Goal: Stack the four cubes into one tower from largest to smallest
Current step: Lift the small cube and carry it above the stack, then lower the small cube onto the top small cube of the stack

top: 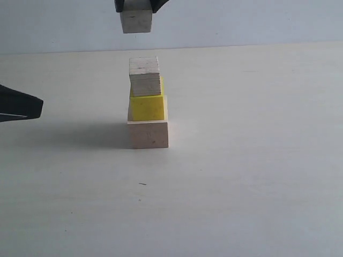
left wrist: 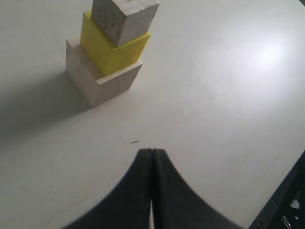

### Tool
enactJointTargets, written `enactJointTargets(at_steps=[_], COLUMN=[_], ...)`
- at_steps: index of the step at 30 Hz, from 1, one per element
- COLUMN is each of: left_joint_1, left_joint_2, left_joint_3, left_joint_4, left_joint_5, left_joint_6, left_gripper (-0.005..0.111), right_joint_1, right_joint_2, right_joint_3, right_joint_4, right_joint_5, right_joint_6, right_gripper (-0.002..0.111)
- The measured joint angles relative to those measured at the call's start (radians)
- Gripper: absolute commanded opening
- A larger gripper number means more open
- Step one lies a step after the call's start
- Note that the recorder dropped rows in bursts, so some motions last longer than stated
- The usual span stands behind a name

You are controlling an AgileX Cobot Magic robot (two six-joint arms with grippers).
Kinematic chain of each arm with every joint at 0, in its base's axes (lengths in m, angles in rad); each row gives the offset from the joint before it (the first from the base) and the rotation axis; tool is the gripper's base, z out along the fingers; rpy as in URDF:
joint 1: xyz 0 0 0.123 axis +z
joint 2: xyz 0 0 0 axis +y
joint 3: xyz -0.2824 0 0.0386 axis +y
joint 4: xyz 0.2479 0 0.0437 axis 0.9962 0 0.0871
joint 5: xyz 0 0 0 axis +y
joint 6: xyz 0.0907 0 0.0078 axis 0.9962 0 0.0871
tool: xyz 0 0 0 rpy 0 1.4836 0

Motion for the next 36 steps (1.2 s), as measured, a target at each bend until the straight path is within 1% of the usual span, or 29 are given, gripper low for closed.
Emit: enactJointTargets(at_steps=[3, 5, 12, 28, 36], left_joint_1=[0.000, 0.000, 0.000, 0.000, 0.000], left_joint_2=[0.000, 0.000, 0.000, 0.000, 0.000], left_joint_3=[0.000, 0.000, 0.000, 0.000, 0.000], left_joint_4=[-0.002, -0.002, -0.002, -0.002, -0.002], left_joint_5=[0.000, 0.000, 0.000, 0.003, 0.004], left_joint_6=[0.000, 0.000, -0.007, -0.007, -0.009], left_gripper=[0.000, 0.000, 0.000, 0.000, 0.000], right_joint_1=[0.000, 0.000, -0.005, -0.010, -0.010], right_joint_2=[-0.035, -0.019, 0.089, 0.105, 0.105], right_joint_3=[0.046, 0.056, 0.065, 0.065, -0.016], right_joint_4=[-0.027, -0.025, 0.002, 0.000, 0.002], right_joint_5=[0.002, 0.004, 0.004, 0.002, 0.004], right_joint_6=[0.015, 0.022, 0.026, 0.044, 0.046], right_gripper=[0.000, 0.000, 0.000, 0.000, 0.000])
